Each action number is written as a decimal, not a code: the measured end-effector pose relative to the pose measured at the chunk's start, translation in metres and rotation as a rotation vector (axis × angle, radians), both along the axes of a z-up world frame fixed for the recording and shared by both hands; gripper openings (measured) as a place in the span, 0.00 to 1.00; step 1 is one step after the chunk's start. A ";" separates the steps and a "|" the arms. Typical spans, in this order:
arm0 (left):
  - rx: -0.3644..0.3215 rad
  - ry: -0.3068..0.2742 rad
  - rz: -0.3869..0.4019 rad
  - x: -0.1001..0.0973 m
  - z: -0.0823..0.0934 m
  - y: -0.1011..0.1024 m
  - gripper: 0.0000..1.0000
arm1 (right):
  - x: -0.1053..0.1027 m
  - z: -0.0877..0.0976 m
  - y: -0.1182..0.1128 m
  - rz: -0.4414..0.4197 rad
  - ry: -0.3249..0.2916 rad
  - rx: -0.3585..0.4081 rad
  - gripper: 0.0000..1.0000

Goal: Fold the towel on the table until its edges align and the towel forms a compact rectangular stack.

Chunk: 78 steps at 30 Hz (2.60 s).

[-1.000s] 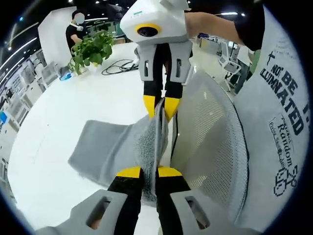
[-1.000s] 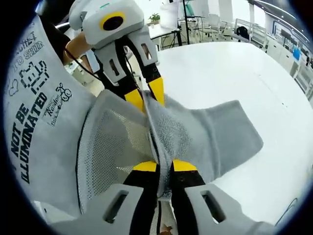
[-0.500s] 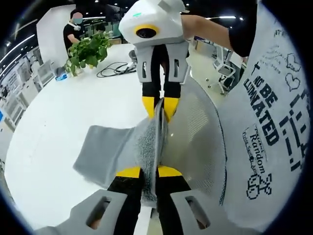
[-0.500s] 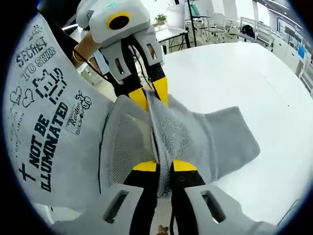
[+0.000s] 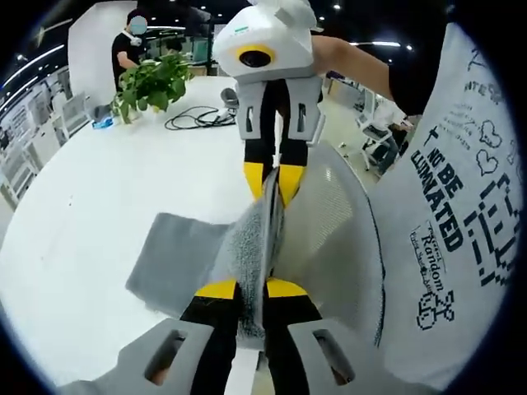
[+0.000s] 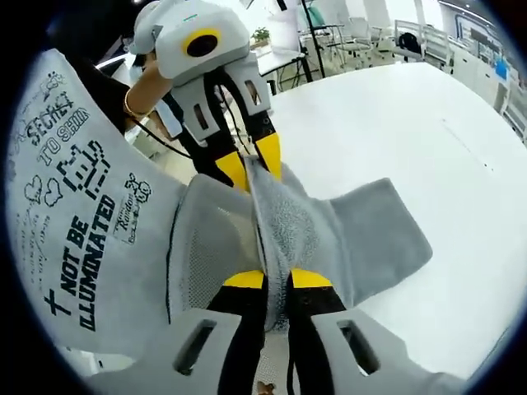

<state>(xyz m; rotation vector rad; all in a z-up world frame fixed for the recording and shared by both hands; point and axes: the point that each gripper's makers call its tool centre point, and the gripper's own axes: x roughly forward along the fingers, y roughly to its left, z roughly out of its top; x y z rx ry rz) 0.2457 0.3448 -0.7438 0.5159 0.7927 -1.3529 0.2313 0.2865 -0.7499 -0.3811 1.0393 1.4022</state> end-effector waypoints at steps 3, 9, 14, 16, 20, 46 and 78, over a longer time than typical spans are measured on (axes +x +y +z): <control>-0.002 0.018 -0.018 0.005 0.000 0.000 0.10 | 0.005 0.001 0.000 -0.001 0.032 0.008 0.07; 0.000 0.048 -0.044 0.020 -0.002 0.000 0.10 | 0.020 0.000 0.001 0.001 0.085 0.008 0.07; -0.009 0.100 -0.042 0.034 -0.011 0.000 0.11 | 0.033 -0.007 -0.001 0.001 0.126 -0.006 0.07; -0.014 0.115 -0.044 0.038 -0.014 -0.001 0.11 | 0.037 -0.009 -0.001 0.003 0.141 -0.005 0.07; -0.022 0.171 -0.034 0.046 -0.021 -0.002 0.11 | 0.047 -0.016 -0.002 -0.002 0.173 -0.013 0.07; -0.035 0.261 0.061 0.097 -0.078 -0.002 0.12 | 0.099 -0.062 -0.005 -0.042 0.223 -0.074 0.08; -0.243 0.324 0.429 0.156 -0.123 0.002 0.12 | 0.155 -0.115 -0.011 -0.405 0.403 0.102 0.07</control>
